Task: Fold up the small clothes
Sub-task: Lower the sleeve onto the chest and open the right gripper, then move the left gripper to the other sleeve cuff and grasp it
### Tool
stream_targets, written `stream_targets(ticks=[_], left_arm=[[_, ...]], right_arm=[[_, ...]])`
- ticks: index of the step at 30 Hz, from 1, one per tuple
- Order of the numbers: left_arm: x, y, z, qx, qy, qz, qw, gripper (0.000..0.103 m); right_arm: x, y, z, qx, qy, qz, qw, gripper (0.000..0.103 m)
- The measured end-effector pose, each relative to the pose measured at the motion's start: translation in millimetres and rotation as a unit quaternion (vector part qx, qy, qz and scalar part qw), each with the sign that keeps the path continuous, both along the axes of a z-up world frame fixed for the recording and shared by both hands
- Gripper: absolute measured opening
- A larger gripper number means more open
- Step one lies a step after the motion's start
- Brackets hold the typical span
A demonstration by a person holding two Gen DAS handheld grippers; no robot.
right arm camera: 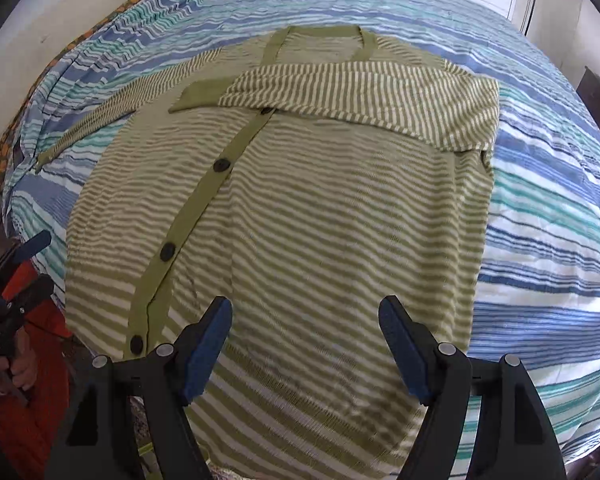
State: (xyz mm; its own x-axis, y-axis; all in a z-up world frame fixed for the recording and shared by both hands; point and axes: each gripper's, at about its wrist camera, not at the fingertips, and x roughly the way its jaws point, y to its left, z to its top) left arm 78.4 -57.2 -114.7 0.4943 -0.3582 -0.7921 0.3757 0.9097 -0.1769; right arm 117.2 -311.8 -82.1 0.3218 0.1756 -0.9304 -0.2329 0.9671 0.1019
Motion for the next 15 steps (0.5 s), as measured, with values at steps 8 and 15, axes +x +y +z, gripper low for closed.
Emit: stream_targets(ticks=[8, 15], left_arm=[[-42.8, -0.2, 1.3, 0.014, 0.026, -0.078, 0.9966, 0.097], [-3.7, -15.8, 3.8, -0.012, 0.015, -0.014, 0.9997, 0.097]], right_arm=[[-83.2, -34.6, -6.8, -0.010, 0.065, -0.015, 0.998, 0.076], [-88.7, -48.3, 28.4, 0.021, -0.038, -0.056, 0.998, 0.076]])
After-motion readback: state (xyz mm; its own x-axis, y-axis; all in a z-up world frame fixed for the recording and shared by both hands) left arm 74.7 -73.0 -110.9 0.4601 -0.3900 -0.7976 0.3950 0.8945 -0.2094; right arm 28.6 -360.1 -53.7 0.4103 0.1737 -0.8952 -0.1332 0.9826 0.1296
